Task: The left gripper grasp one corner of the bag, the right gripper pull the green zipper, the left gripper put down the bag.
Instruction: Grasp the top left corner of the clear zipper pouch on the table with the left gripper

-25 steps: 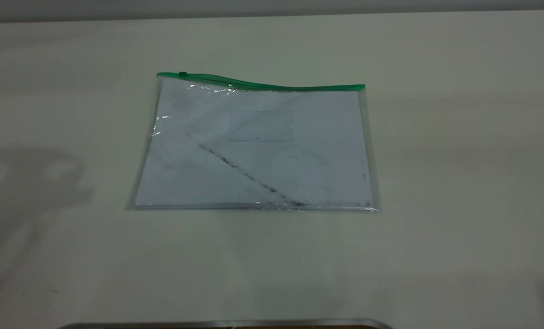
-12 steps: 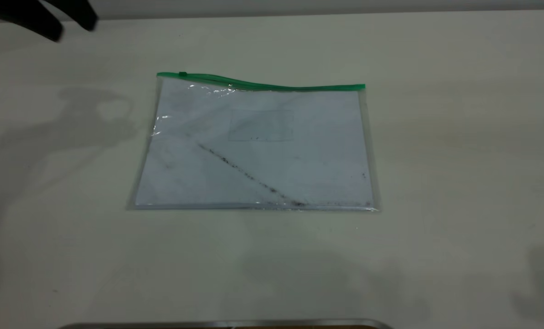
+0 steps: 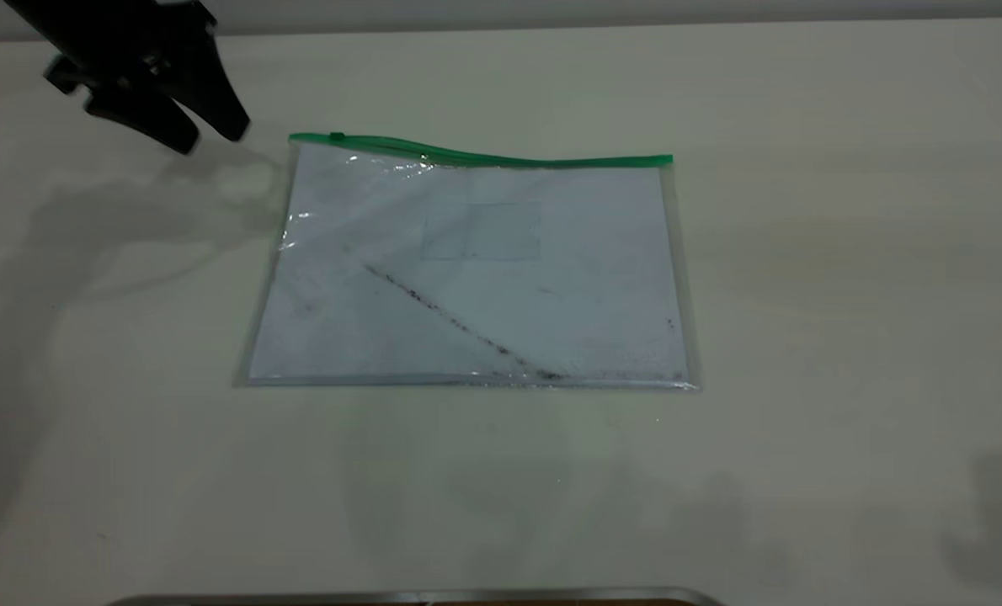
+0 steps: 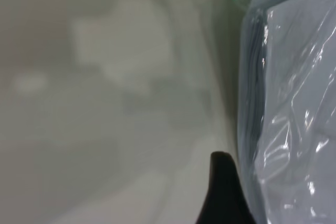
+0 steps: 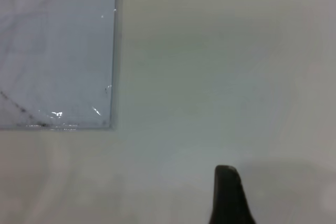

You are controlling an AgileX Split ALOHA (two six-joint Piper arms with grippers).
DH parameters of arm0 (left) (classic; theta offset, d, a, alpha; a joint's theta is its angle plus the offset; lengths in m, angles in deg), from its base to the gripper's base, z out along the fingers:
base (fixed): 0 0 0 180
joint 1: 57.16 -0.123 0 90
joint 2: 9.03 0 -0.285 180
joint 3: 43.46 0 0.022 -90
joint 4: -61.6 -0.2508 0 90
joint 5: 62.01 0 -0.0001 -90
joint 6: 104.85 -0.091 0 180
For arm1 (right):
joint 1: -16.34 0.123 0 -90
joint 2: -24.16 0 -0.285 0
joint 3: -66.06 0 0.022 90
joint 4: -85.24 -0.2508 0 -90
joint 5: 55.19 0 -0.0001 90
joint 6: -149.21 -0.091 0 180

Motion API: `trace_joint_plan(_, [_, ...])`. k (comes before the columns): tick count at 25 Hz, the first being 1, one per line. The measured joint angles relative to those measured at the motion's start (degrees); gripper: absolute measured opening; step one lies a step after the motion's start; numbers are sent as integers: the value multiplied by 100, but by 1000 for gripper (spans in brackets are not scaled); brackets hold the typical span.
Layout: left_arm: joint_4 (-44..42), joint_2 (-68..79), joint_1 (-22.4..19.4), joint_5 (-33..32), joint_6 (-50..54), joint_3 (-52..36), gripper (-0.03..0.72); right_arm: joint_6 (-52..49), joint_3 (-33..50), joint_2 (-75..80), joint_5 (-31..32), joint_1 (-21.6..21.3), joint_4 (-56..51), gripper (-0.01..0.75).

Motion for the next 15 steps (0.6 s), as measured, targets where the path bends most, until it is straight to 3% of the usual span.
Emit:
trace_joint_plan(6, [777, 372, 7, 37, -698, 157, 590, -7, 0, 0, -14, 0, 0, 535])
trace_joint_plan(15, [1160, 546, 23, 244, -935, 221, 590, -7, 0, 0, -23, 0, 22, 535])
